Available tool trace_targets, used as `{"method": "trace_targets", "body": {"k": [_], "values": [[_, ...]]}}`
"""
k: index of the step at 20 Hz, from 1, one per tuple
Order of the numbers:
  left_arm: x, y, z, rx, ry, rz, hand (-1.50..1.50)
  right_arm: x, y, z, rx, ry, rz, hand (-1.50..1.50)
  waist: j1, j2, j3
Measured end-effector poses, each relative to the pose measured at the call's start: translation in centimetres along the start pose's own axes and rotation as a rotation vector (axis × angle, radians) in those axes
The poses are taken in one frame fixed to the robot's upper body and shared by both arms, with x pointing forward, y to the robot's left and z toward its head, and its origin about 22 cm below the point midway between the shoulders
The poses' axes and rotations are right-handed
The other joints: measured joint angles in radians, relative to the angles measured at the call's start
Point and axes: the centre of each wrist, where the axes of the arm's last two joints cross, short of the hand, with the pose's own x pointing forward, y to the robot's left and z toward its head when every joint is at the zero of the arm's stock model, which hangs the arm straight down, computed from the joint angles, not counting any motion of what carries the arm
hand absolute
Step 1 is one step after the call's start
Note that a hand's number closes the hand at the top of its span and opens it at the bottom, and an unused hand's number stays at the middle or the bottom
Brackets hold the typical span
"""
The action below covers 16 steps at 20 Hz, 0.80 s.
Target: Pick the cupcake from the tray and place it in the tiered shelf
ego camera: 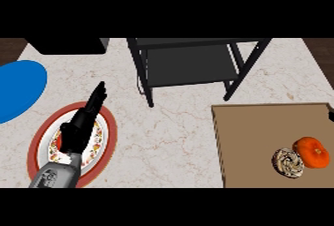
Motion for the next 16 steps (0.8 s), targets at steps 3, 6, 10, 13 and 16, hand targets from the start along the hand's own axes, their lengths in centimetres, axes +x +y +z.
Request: {"method": "trace_targets", "body": {"k": [3, 6, 10, 13, 16], "values": [[0.2, 0.2, -0.3, -0.007, -0.002, -0.004, 0.0, 0.3, -0.1, 0.0, -0.016, 0.008, 0.006, -1.5, 0.005, 0.001, 0.0], [0.3, 0.3, -0.7, -0.007, -0.004, -0.005, 0.0, 0.8, 0.5, 0.0, -0.03, 0.016, 0.017, -1.5, 0.007, 0.002, 0.0], [0.5, -0.6, -1.1, -0.006, -0.002, -0.011, 0.0, 1.5, 1.7, 0.0, -0.046, 0.027, 0.012, -1.5, 0.008, 0.002, 0.0], [0.5, -0.2, -1.5, -0.006, -0.006, -0.008, 0.0, 1.2, 2.2, -0.3, -0.044, 0.037, 0.014, -1.5, 0.01, 0.003, 0.0], [0.3, -0.2, -1.0, -0.004, -0.001, -0.006, 0.0, 1.7, 2.3, -0.6, -0.037, 0.043, 0.015, -1.5, 0.012, 0.003, 0.001]]}}
